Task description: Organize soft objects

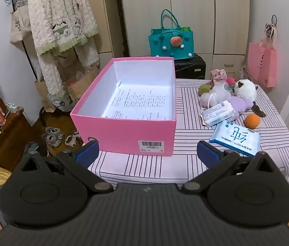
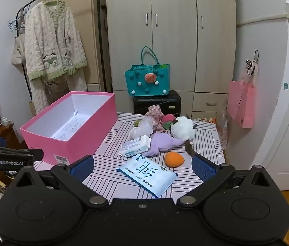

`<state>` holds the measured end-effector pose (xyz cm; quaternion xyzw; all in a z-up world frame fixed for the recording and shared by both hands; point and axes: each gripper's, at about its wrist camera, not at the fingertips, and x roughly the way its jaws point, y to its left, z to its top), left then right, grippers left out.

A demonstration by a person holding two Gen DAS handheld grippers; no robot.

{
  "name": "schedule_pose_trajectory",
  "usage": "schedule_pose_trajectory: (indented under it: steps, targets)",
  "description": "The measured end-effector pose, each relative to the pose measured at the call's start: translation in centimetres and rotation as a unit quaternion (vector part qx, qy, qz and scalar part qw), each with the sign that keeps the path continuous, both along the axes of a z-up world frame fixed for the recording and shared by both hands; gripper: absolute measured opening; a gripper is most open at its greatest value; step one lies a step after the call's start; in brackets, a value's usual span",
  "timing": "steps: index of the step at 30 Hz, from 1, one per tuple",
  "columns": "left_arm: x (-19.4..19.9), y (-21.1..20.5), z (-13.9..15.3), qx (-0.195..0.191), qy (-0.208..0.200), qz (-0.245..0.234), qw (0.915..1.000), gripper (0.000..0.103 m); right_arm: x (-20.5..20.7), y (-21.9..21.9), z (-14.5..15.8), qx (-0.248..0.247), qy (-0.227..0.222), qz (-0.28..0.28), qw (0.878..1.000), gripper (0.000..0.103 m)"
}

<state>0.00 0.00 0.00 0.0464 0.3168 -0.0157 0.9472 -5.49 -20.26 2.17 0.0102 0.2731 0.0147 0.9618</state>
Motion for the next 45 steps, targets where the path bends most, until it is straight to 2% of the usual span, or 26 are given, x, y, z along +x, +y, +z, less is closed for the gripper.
schedule_pose_trajectory:
  steps: [2, 3, 18, 27, 32, 45]
  targets:
    - [-0.1, 0.0, 0.0, -0.002, 0.000, -0.003, 1.0000, 0.103, 0.1, -0.1, 0.1, -0.001, -0.002, -0.003, 1.000, 0.103]
    - [-0.2, -0.1, 0.0, -0.001, -0.002, -0.005, 1.0000, 0.103, -0.6, 0.0, 0.0, -0.007, -0.019, -0.001, 1.000, 0.103]
    - [-0.2, -0.4, -0.2, 0.000, -0.008, -0.026, 0.9996, 0.103, -2.4, -1.0, -0.7, -0.008, -0.035, -0.027, 0.999, 0.103]
    - [-0.9, -0.7, -0.3, 0.026, -0.029, -0.010, 0.9992, 0.103, -3.4, -1.0, -1.0, -0.011, -0.048, -0.036, 0.998, 0.103]
    - [-0.8, -0.7, -0.8, 0.039, -0.026, -0.009, 0.9989, 0.103, -4.1, -0.7, -0.8, -0.018, -0.058, -0.031, 0.998, 0.103]
    - [-1.4, -0.8, -1.4, 0.041, -0.016, -0.022, 0.9988, 0.103, -4.4, -0.1, -1.4, -0.025, -0.057, -0.024, 0.998, 0.103]
